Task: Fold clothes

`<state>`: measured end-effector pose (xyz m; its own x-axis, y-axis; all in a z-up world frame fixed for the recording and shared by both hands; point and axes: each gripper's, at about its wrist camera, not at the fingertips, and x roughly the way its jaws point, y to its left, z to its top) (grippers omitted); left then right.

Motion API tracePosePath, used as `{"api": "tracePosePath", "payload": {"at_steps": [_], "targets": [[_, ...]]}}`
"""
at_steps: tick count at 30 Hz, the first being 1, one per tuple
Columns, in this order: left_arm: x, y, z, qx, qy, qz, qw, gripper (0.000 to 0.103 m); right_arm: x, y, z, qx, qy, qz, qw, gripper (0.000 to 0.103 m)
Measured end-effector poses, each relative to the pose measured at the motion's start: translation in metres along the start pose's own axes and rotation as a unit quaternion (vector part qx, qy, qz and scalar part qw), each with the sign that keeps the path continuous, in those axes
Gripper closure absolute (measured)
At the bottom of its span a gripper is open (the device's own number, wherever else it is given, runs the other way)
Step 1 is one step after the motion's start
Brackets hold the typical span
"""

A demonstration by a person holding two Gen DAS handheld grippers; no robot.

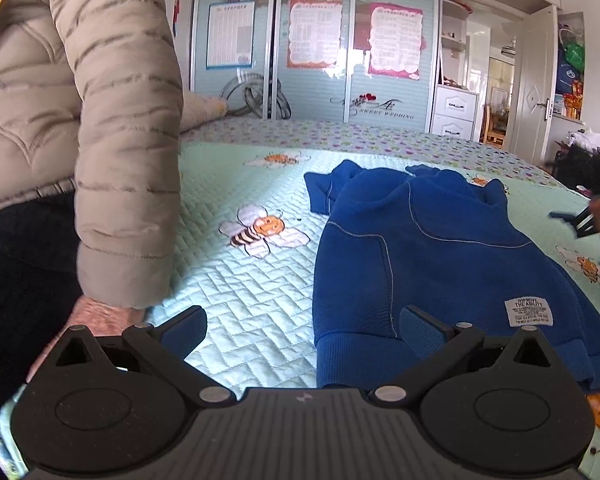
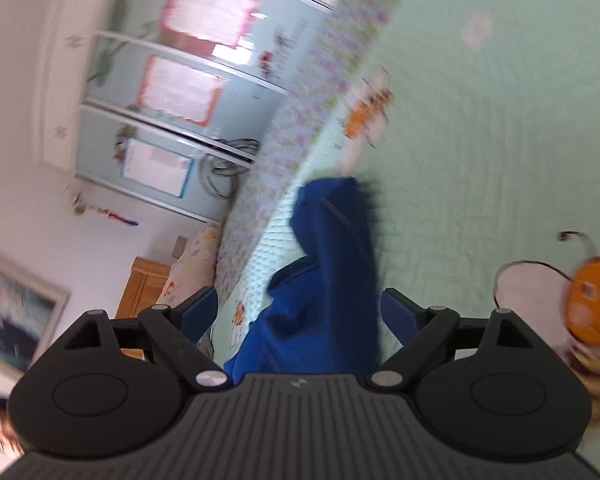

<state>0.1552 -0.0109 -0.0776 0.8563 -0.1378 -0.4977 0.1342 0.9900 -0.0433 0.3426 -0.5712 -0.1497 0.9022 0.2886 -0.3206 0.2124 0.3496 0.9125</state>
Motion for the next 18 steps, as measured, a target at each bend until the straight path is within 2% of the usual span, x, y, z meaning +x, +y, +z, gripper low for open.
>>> {"api": "tracePosePath", "payload": {"at_steps": [6, 8, 10, 15, 16, 18], "targets": [[0.026, -0.006, 0.006, 0.017, 0.009, -0.001, 0.9998, 0.001, 0.071, -0.036, 0.011, 0.047, 0.024, 0.034, 0.998, 0.014], [0.032, -0.007, 0.007, 0.026, 0.006, 0.0, 0.9996, 0.001, 0.085, -0.037, 0.013, 0.034, 0.009, 0.048, 0.998, 0.013], [0.039, -0.009, 0.007, 0.029, 0.009, -0.001, 0.9995, 0.001, 0.099, -0.031, 0.015, 0.015, 0.005, 0.066, 0.998, 0.008], [0.054, -0.008, 0.001, 0.03, 0.029, 0.0, 0.9991, 0.001, 0.137, 0.002, 0.016, -0.075, 0.023, 0.004, 0.997, 0.003], [0.056, -0.008, -0.001, 0.029, 0.033, 0.002, 0.999, 0.001, 0.141, 0.007, 0.014, -0.092, 0.021, -0.009, 0.996, 0.006], [0.058, -0.006, -0.004, 0.025, 0.039, 0.006, 0.9989, 0.001, 0.147, 0.013, 0.01, -0.115, 0.025, -0.036, 0.992, 0.065]]}}
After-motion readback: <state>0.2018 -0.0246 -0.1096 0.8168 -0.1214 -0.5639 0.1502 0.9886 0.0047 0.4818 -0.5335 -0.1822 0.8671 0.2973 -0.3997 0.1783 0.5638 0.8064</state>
